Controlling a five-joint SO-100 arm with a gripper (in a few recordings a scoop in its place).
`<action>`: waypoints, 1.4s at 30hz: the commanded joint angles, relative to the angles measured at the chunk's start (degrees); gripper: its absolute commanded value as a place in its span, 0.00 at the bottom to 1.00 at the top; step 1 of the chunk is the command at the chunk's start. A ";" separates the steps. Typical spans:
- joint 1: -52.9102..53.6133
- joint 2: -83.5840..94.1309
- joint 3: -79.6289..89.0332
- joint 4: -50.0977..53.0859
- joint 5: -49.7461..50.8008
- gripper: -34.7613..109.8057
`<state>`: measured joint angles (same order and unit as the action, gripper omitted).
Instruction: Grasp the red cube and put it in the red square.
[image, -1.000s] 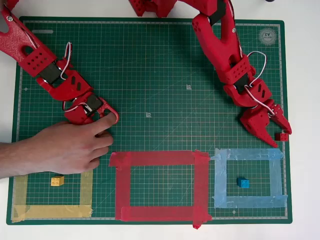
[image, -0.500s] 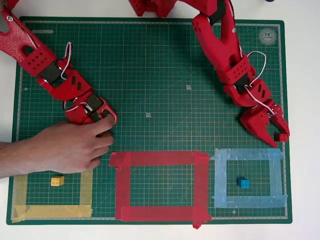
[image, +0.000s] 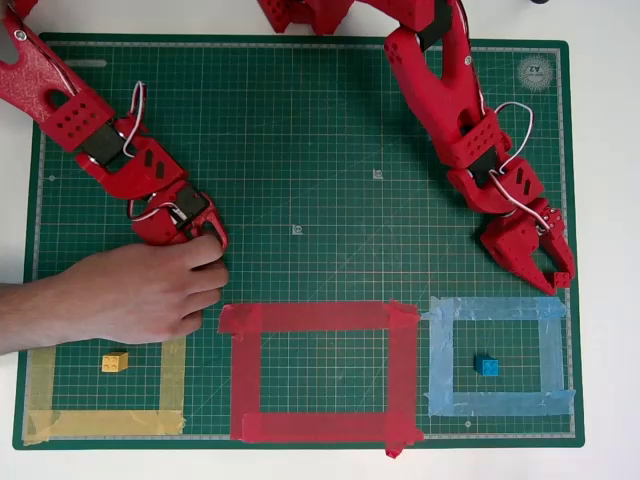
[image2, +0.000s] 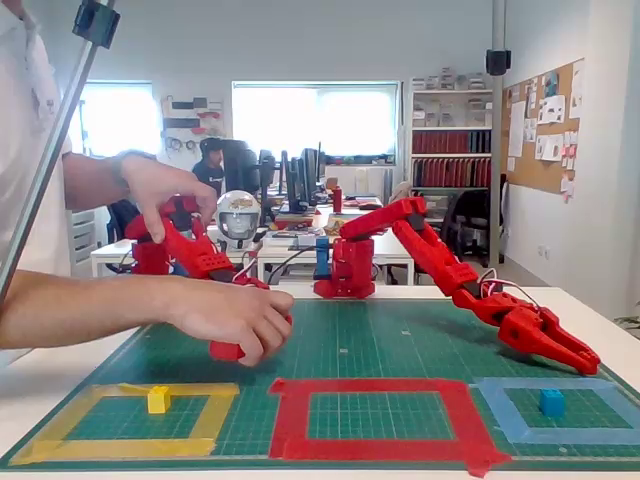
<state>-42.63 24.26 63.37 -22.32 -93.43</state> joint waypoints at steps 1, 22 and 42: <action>-0.62 2.64 -2.55 0.18 -0.88 0.25; 12.39 54.76 46.93 0.18 6.15 0.25; 39.46 31.64 30.59 -7.56 4.83 0.25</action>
<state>-4.75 57.66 98.88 -24.52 -87.54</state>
